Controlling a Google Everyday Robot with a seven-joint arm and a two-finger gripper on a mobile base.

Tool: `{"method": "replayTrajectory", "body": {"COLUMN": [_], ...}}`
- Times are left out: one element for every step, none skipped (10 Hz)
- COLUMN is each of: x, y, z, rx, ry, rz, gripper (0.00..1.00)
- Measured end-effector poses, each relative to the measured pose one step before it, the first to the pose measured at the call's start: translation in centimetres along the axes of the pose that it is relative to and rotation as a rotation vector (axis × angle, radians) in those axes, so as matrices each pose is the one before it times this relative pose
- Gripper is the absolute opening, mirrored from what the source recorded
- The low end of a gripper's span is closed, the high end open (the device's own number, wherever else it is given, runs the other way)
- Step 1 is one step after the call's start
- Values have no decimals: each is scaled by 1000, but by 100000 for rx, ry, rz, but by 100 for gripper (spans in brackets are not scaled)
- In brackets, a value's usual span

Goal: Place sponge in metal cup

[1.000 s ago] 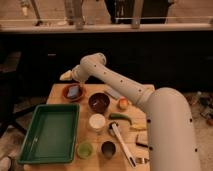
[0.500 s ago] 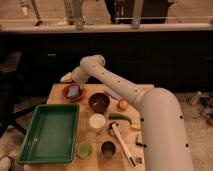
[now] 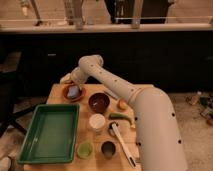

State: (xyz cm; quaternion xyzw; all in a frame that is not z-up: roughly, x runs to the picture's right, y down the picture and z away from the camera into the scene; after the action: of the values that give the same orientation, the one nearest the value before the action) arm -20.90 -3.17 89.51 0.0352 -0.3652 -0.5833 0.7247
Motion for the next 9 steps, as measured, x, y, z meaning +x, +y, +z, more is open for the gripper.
{"method": "replayTrajectory", "body": {"x": [-43,52,69,-38,-57,1,-41,-59,-29], "y": [-166,173,134,-92,-98,31,86,91,154], "z": [58,-51,-82,53,84,-3,175,295,257], "rx": [-116,-169,-68,38,-17,77,652,940,759], "ry": [-138,124,160,-84,-83,40,-49,-122,-116], "rz": [32,288,169,-72,-45,233,538,578,424], "gripper": [80,80,80,80,80,80,80,80,80]}}
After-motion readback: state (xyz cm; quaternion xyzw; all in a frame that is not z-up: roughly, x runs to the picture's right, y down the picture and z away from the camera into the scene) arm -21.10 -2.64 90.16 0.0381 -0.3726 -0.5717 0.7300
